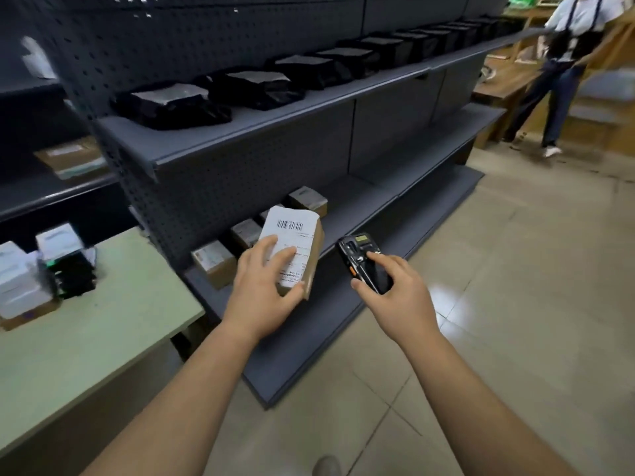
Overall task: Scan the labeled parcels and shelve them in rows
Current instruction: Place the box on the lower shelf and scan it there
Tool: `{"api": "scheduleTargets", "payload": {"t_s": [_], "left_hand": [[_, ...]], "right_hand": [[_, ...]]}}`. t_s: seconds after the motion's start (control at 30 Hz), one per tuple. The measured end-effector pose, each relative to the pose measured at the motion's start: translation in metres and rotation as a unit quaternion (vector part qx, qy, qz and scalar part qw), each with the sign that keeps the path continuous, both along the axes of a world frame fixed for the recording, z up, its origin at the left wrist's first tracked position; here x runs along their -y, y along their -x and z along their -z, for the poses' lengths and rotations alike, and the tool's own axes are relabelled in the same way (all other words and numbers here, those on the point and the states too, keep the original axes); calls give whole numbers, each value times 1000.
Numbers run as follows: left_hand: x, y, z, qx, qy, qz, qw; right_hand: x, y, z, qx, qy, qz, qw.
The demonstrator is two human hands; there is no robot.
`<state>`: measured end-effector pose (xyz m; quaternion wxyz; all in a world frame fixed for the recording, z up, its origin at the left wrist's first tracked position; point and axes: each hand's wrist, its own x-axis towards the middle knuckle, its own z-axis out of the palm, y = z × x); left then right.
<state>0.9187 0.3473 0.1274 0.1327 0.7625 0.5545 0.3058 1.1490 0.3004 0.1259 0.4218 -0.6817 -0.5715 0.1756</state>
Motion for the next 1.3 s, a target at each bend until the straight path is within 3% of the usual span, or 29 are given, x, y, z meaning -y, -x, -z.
{"api": "scheduleTargets", "payload": {"t_s": [0.5, 0.83, 1.3], "left_hand": [[-206, -229, 44, -2, 70, 49, 996], [-333, -343, 76, 32, 97, -106, 989], [-486, -362, 171, 65, 152, -315, 935]], "right_hand": [[-180, -203, 31, 0, 44, 58, 997], [-346, -330, 63, 30, 75, -58, 995], [-584, -333, 152, 91, 110, -261, 955]]}}
